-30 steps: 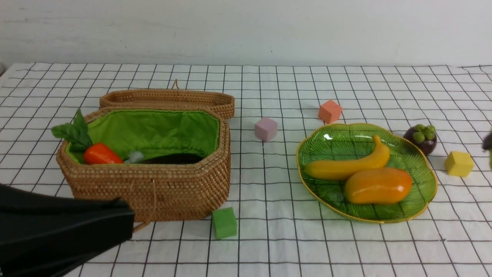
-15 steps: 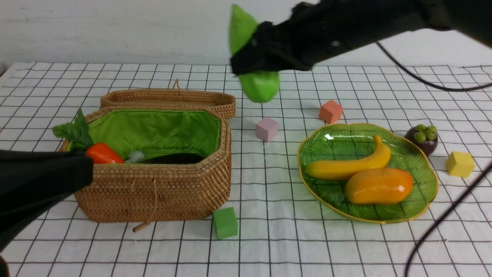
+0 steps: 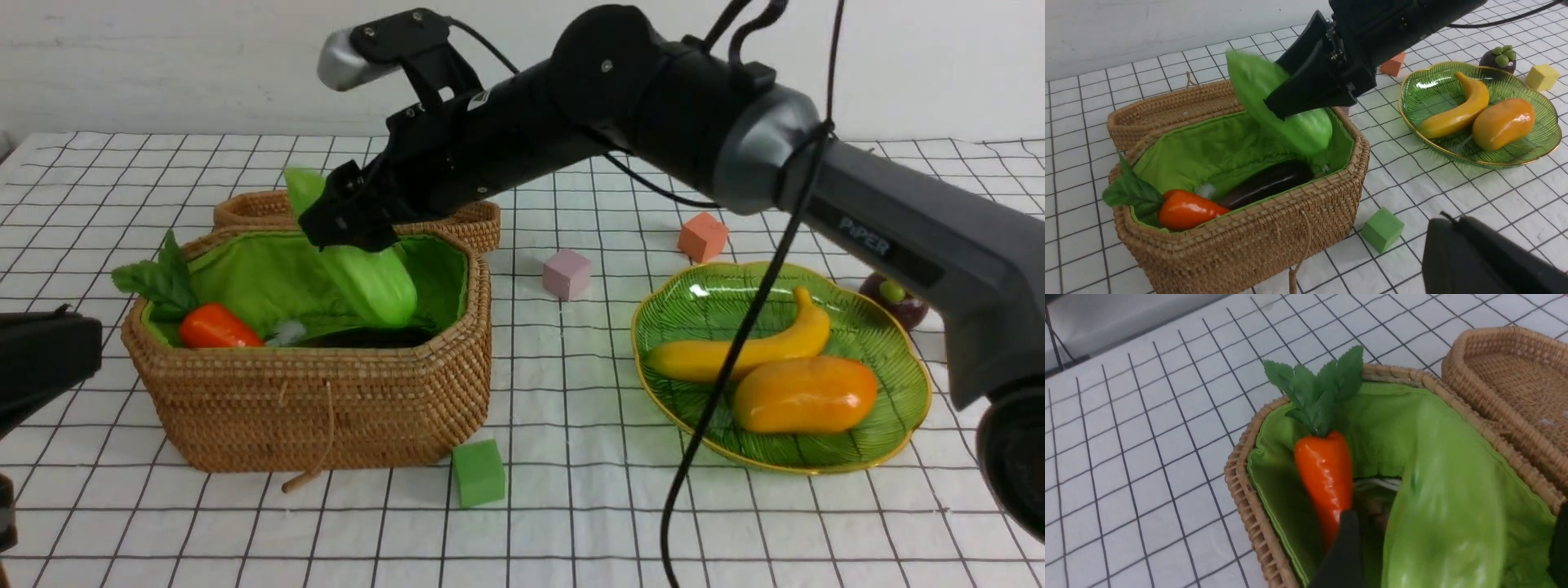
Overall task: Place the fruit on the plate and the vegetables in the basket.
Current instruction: Take a chayote with your right arm and place it on the basket on the left, then use the right arm to grab a mangosteen and put it into the right plate
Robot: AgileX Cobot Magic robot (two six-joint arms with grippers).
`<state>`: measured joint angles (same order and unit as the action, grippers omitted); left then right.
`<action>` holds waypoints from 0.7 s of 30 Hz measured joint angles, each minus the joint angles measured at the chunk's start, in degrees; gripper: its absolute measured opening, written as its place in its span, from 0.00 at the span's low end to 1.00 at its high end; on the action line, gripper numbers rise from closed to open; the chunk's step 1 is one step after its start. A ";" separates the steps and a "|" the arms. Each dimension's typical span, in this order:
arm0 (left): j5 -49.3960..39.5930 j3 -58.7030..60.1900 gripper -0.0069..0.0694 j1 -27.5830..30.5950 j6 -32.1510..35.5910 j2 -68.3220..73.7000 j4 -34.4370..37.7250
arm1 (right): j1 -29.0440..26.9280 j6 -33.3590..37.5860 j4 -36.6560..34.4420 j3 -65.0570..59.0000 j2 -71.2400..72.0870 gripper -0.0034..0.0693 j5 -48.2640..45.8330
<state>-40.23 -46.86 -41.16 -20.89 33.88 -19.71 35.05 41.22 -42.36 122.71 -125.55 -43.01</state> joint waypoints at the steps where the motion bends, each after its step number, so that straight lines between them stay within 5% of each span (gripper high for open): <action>1: -0.06 0.00 0.09 0.00 0.00 0.00 0.00 | -0.41 0.00 0.33 0.00 0.43 0.96 -1.06; 4: -0.11 0.00 0.09 0.00 0.00 0.00 0.00 | -2.27 -1.03 1.25 0.00 2.82 0.97 -4.52; 9: 0.25 0.00 0.09 0.00 1.84 0.00 1.58 | -9.19 -12.15 9.42 0.28 12.55 0.78 -17.28; 12: 6.43 0.00 0.07 0.00 6.64 0.19 10.01 | -17.55 -23.31 22.04 0.80 18.55 0.48 -26.73; 16: 13.67 0.00 0.07 0.00 11.21 1.13 21.48 | -27.06 -36.27 33.48 -1.84 19.97 0.15 -28.22; 21: 15.83 0.00 0.07 0.00 14.80 1.65 28.21 | -34.73 -44.39 38.41 -9.77 19.34 0.05 -28.41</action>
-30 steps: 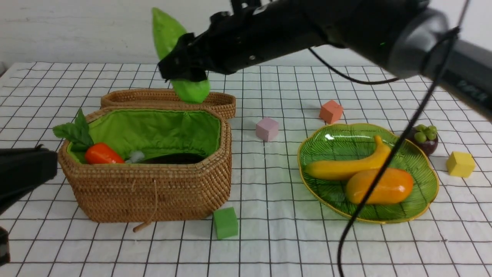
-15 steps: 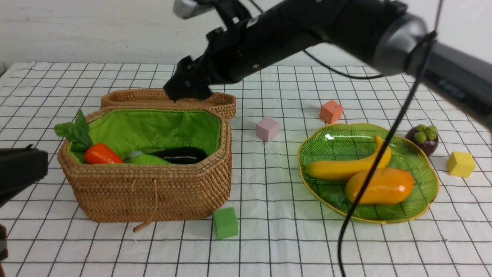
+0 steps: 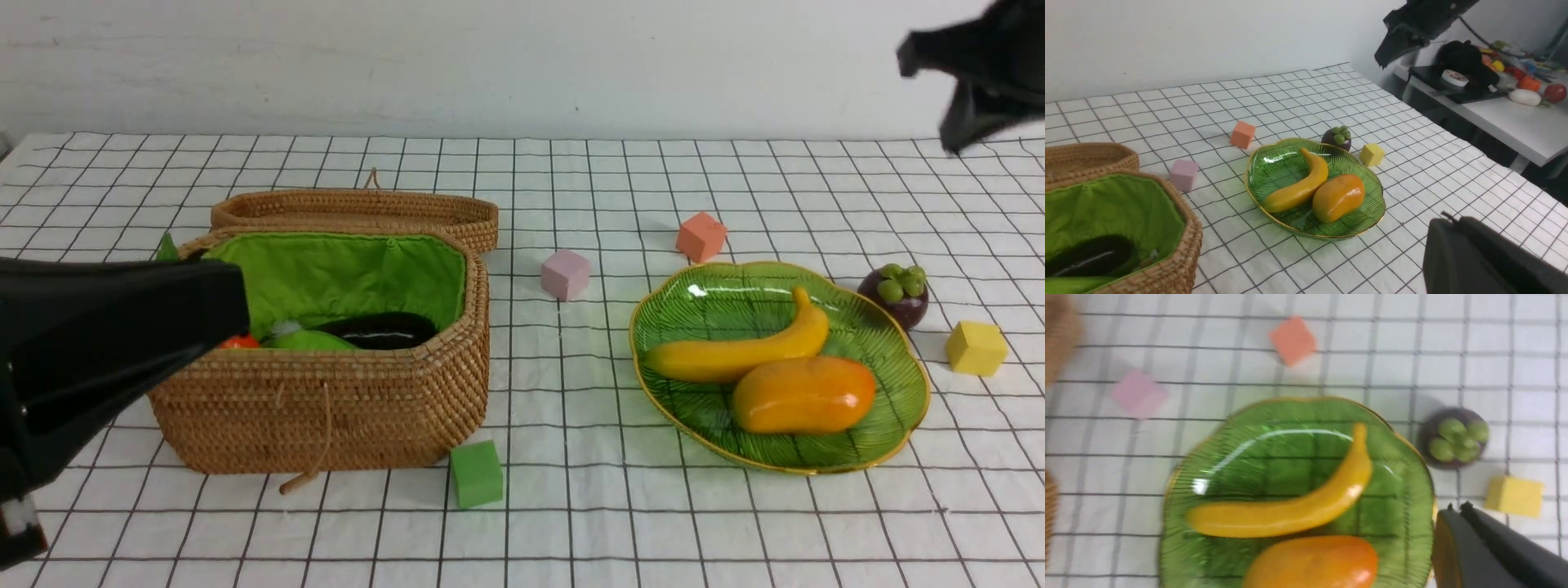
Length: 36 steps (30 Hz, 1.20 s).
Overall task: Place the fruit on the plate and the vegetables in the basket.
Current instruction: Use the right arm to grab a mangosteen and put it into the right plate
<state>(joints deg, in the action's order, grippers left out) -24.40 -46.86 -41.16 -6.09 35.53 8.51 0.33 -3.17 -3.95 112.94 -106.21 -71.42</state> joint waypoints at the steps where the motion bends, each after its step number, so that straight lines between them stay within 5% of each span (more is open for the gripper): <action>1: -0.13 0.00 0.07 0.00 0.83 0.00 0.75 | -2.31 -1.03 0.02 -3.23 -0.85 0.07 -0.05; 5: -1.13 0.00 0.07 0.00 2.96 0.00 1.53 | -5.61 -3.17 -1.80 -6.76 -5.19 0.26 2.63; 12: -3.94 0.00 0.07 0.00 6.09 0.00 2.20 | -6.23 -4.44 -7.35 -7.16 -13.88 0.91 16.78; 14: -4.70 0.00 0.07 0.00 6.09 0.00 2.61 | -6.23 -4.51 -7.66 -7.28 -15.21 0.96 19.31; 36: -9.38 0.00 0.07 0.00 6.09 0.00 4.69 | -6.23 -6.51 -3.38 -7.28 -22.59 0.89 28.96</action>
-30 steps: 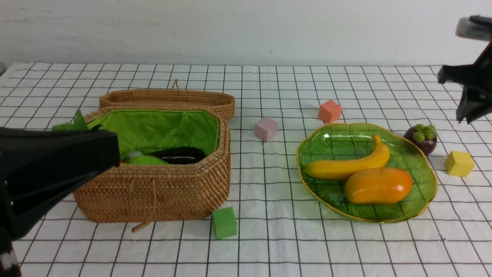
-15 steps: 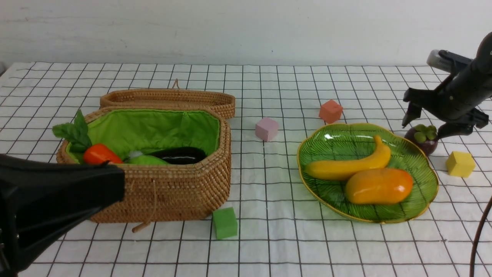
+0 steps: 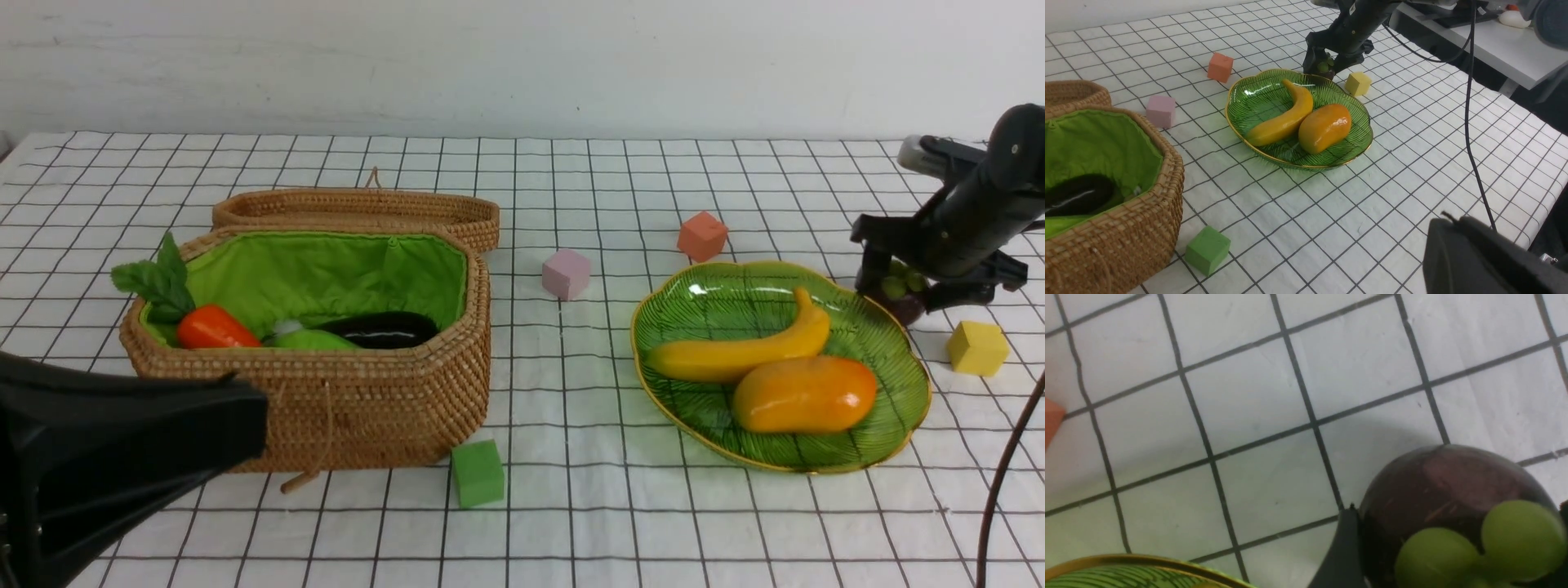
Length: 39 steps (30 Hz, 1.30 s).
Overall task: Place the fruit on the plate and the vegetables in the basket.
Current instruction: Use the right arm to grab a mangosteen and put it into the right plate
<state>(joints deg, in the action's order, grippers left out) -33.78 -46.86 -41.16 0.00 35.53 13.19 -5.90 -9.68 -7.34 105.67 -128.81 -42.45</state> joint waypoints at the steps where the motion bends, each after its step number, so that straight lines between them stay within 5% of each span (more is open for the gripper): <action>1: -0.06 0.00 0.07 0.00 0.00 0.00 0.00 | 0.00 0.00 0.05 0.00 -0.06 0.89 0.46; 16: -1.05 0.00 0.07 0.00 0.00 0.00 0.00 | 0.00 1.38 0.06 0.71 -0.95 0.83 1.98; 26: -1.06 0.00 0.07 0.00 2.47 0.00 0.00 | 0.51 4.00 -0.93 1.42 7.68 0.83 -5.51; 32: -0.87 0.00 0.07 0.00 3.63 0.00 0.01 | 6.64 11.51 -10.00 1.53 10.85 0.83 -12.93; 39: -0.92 0.00 0.07 0.00 4.49 0.00 0.01 | 12.15 13.45 -10.85 1.01 7.19 0.83 -11.80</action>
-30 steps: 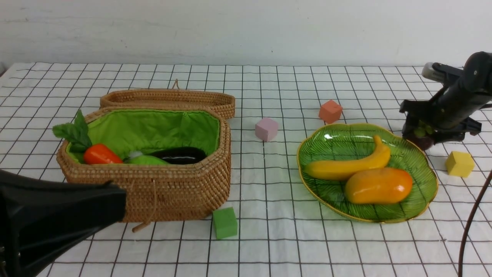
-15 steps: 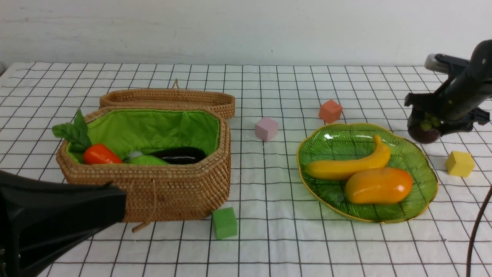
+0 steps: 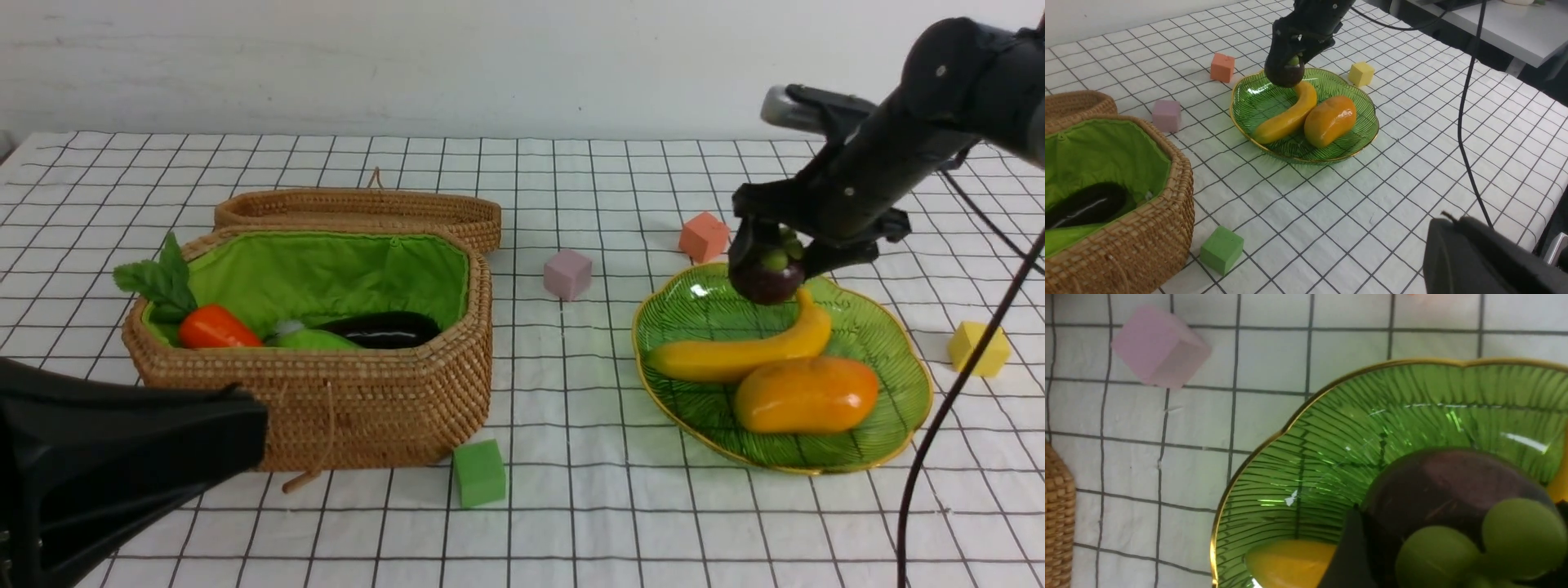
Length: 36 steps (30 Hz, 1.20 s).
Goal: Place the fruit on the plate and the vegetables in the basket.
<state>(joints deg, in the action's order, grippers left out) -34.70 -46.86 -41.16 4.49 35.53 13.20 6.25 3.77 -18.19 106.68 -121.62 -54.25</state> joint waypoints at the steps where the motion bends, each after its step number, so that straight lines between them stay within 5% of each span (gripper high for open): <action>1: 0.00 0.00 0.07 0.00 0.42 0.00 0.00 | 0.13 0.03 0.13 0.00 -0.40 0.83 0.30; 8: 0.00 0.00 0.07 0.00 1.01 0.00 0.00 | 0.20 0.07 0.91 0.12 -0.09 0.97 -1.31; 13: -0.05 0.00 0.07 0.00 1.01 0.00 -1.01 | 0.20 0.07 2.12 0.62 5.21 0.94 -6.00; 18: -0.05 0.07 0.07 0.00 1.01 -1.00 -1.94 | 0.20 0.07 5.66 0.69 13.87 0.75 -13.46; 21: 1.64 3.43 0.07 0.00 1.01 -6.82 -2.30 | 0.20 -0.75 8.12 -4.27 24.25 0.47 -16.00; 22: 1.83 3.79 0.07 0.00 1.01 -7.32 -2.30 | 0.20 -0.98 8.29 -4.77 24.88 0.45 -16.07; 23: 4.09 7.70 0.07 0.00 0.50 -12.27 -2.30 | 0.20 -1.79 8.47 -10.14 31.01 0.32 -16.19; 27: 11.71 18.33 0.07 0.00 -2.00 -22.46 -2.30 | 0.20 -2.74 7.62 -25.43 45.12 0.14 -15.37; 36: 30.81 35.72 0.08 0.00 -5.68 -31.33 -2.19 | 0.20 -7.80 5.96 -59.07 79.75 0.06 -7.02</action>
<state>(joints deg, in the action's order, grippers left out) -3.89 -11.14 -41.16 -1.19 4.20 11.02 6.45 -4.03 -12.23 47.61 -41.87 -61.27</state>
